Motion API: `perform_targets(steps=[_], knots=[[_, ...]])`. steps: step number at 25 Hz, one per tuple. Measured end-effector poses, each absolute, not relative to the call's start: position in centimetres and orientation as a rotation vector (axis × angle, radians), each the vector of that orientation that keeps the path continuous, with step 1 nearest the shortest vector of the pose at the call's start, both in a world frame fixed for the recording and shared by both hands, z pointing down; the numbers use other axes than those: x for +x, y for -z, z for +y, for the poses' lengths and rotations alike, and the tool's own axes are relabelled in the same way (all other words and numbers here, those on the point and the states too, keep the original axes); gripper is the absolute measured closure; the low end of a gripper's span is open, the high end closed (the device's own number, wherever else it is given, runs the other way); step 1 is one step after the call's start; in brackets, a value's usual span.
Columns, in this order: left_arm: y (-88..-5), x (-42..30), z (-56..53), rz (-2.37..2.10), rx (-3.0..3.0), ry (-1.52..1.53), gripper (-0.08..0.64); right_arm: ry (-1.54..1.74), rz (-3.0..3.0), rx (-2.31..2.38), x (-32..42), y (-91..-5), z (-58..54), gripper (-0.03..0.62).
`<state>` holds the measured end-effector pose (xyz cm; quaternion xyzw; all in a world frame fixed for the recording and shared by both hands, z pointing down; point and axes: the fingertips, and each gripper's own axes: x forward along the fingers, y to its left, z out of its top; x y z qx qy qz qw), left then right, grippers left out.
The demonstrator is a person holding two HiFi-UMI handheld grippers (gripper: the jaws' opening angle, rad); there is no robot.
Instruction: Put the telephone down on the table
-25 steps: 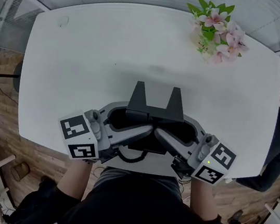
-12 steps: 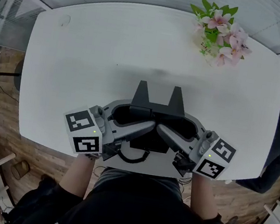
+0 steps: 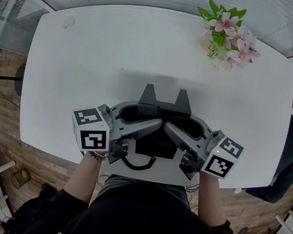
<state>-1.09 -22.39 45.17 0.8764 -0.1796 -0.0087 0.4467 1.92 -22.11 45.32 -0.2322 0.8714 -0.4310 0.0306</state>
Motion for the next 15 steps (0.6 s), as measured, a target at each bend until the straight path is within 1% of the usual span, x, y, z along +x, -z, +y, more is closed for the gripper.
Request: perform_targets(steps=[15], knots=[[-46.7, -0.9, -23.5, -0.450, 2.075, 0.031, 0.344, 1.443, 2.598, -0.702, 2.0, -46.9, -23.2, 0.387]])
